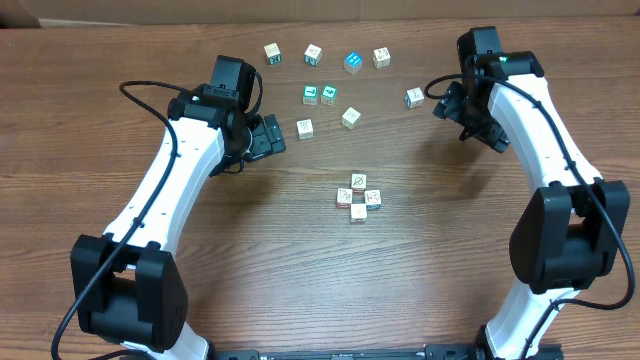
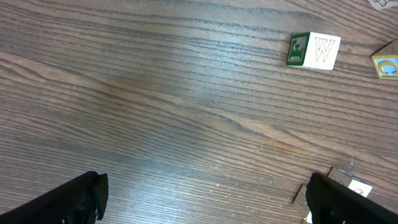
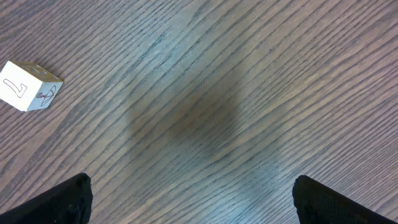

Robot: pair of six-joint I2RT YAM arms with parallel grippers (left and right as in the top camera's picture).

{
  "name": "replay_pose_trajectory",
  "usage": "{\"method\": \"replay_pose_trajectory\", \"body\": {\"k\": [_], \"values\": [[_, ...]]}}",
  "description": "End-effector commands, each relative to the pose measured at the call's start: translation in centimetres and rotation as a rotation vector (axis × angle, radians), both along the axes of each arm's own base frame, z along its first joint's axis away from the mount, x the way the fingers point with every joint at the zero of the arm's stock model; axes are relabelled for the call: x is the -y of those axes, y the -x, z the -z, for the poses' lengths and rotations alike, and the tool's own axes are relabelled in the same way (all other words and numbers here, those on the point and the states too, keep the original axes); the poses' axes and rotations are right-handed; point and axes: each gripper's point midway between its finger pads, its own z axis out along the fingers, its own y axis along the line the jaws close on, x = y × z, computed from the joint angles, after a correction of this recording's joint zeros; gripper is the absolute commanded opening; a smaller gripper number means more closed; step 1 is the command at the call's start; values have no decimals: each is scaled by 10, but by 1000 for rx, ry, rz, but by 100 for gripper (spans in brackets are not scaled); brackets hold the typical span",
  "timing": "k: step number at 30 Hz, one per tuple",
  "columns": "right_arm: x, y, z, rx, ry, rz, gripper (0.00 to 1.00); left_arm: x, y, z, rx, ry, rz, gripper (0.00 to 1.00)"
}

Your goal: Form a circle

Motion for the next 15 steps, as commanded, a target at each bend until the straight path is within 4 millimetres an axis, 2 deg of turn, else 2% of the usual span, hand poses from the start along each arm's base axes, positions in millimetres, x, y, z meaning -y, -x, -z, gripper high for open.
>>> {"method": "replay_pose_trajectory", "body": {"k": [1,9,15], "values": [[0,-5,-18,51,2,3,100,0,-4,-15,44,-9,16,99],[0,-5,-18,51,2,3,100,8,-3,-11,59,-8,40,100],[0,-5,-18,51,1,3,100,16,-6,-15,144,-12,130,100]]}}
